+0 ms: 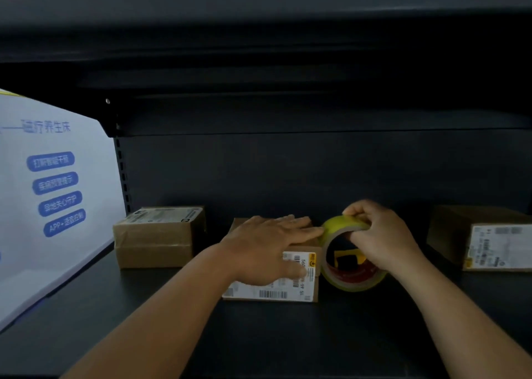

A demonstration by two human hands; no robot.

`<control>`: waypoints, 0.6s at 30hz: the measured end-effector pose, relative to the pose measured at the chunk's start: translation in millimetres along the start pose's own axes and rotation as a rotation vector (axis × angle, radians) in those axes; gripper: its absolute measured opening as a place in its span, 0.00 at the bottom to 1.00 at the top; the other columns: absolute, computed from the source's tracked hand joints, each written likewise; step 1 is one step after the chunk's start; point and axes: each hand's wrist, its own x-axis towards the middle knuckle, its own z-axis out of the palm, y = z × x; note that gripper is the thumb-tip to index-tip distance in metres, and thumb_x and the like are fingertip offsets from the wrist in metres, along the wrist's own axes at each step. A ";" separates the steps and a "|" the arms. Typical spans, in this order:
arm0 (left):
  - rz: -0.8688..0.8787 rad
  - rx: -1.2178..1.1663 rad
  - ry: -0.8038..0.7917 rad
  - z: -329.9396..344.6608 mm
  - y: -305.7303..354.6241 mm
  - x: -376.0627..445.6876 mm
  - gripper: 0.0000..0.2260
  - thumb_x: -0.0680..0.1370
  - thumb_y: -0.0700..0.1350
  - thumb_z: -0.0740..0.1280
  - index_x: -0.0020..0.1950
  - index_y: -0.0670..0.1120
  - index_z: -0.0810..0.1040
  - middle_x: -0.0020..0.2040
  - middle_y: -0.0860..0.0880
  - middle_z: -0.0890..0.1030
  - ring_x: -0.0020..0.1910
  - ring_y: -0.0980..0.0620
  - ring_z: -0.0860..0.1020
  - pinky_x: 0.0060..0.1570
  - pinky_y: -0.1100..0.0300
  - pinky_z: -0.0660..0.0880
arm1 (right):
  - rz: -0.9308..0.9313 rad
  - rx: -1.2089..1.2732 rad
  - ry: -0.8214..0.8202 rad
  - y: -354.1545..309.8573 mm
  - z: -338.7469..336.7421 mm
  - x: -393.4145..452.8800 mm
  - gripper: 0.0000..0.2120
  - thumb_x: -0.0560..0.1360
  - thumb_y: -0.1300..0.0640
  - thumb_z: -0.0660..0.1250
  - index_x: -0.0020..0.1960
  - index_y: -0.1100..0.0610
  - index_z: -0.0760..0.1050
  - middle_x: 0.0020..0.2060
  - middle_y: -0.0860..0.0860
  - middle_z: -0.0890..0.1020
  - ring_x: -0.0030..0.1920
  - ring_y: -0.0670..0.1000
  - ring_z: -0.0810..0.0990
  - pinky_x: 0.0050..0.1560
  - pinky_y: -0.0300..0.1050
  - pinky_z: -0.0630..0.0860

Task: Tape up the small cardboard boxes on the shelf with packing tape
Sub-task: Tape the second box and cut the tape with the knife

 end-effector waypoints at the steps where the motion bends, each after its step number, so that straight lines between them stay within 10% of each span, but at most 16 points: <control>1: 0.008 -0.019 0.007 0.2 -0.5 -0.3 0.30 0.79 0.58 0.60 0.75 0.65 0.46 0.78 0.61 0.45 0.76 0.61 0.45 0.74 0.52 0.45 | -0.002 0.004 0.002 0.4 -0.2 -0.3 0.14 0.70 0.63 0.69 0.48 0.46 0.74 0.42 0.42 0.77 0.39 0.40 0.75 0.32 0.34 0.67; 18: -0.496 0.163 -0.118 -12.3 -3.5 -34.3 0.48 0.70 0.72 0.58 0.78 0.43 0.47 0.79 0.47 0.49 0.77 0.50 0.51 0.74 0.52 0.51 | -0.037 -0.017 0.046 9.6 5.1 -1.8 0.13 0.70 0.63 0.70 0.46 0.46 0.75 0.43 0.43 0.80 0.44 0.48 0.78 0.40 0.41 0.71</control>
